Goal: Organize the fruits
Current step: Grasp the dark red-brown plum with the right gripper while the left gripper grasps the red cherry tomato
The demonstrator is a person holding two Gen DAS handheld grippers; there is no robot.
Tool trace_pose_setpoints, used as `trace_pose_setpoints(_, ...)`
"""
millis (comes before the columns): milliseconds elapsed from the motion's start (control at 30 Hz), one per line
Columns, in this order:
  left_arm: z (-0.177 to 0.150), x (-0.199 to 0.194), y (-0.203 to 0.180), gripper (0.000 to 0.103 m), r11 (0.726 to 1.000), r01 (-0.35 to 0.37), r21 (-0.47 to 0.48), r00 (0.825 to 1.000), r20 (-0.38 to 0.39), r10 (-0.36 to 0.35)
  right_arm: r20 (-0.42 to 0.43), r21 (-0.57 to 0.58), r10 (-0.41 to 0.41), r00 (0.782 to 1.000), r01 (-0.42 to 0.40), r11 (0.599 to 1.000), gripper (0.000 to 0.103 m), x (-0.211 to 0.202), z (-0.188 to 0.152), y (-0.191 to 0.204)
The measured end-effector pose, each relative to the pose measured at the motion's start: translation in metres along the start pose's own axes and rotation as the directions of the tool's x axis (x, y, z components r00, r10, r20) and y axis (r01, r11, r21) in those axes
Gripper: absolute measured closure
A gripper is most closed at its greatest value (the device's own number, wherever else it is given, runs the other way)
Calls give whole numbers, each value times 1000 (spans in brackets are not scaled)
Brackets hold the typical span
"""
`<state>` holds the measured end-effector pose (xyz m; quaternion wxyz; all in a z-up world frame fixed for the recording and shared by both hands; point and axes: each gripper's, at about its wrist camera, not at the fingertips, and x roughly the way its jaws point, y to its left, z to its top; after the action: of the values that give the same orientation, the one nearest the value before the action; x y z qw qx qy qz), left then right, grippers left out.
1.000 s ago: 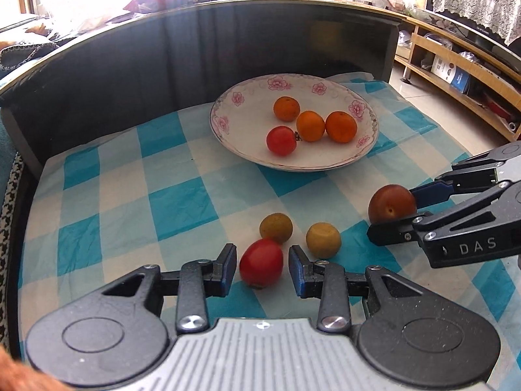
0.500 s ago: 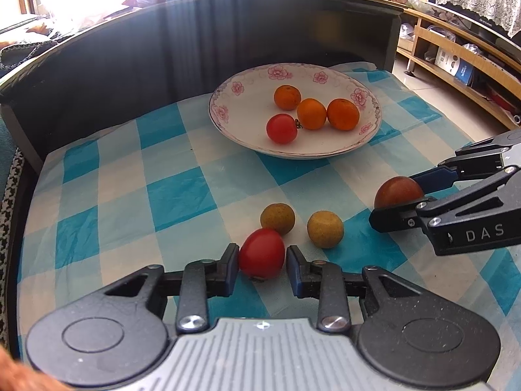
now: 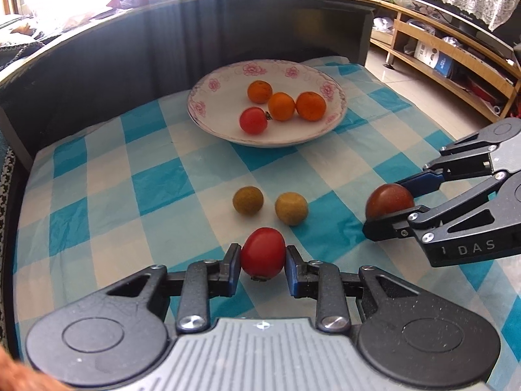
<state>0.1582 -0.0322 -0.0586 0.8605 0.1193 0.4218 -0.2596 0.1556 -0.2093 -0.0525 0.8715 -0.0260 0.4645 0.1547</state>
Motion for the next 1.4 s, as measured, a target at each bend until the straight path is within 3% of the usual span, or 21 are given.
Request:
trace_pose_setpoints(233,-5,4,-9,65,998,-6,56,1000,-10,6,-16,-57,2,1000,-3,998,68,3,-6,6)
trace_pose_setpoints(567,-5,5,-7,61,999,-1,43,1000,-15,2,-9,-67,9,1000,-10,998,66,3,-7,6)
trace_pose_setpoints(767,-4,7,-8,59,999,2,48,1000,-15,-1,0,-68,6,1000,-6,998,58,2,-6,7)
trace_pose_setpoints(1400,-4,8,-8,59,1000,-4,23,1000,-24,5,-22,-45,11,1000,-12,999,60,6,-9,8)
